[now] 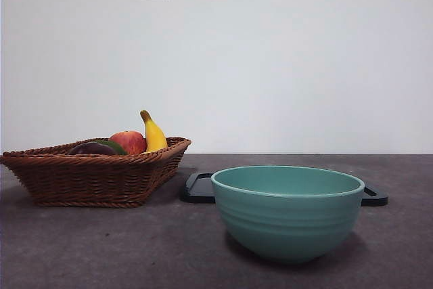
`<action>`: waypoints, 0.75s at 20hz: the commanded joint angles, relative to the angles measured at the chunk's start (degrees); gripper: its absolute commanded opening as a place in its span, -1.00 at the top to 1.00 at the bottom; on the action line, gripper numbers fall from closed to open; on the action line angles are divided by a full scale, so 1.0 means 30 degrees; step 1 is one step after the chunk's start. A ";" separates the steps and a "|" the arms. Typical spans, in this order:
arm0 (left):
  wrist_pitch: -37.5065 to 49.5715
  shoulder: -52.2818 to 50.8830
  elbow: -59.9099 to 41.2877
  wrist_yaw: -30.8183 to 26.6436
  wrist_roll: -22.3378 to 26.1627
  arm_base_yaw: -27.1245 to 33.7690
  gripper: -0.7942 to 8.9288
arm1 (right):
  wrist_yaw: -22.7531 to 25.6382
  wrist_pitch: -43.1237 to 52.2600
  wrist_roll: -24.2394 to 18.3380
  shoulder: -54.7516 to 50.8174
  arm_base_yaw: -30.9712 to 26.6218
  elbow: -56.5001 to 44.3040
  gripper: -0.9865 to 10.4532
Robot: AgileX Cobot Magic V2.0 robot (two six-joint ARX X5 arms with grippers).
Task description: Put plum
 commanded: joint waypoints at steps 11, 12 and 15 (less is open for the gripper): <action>-0.5559 0.4087 0.3993 0.1005 0.3978 -0.3089 0.82 | -0.0036 -0.4554 -0.3315 0.4940 0.5224 0.4007 0.82; -0.5566 0.4087 0.3993 0.0998 0.3971 -0.3191 0.82 | -0.0051 -0.4619 -0.3395 0.5056 0.5384 0.4007 0.82; -0.5544 0.4087 0.3993 0.0991 0.3993 -0.3235 0.81 | -0.0044 -0.4663 -0.3388 0.5129 0.5508 0.4007 0.82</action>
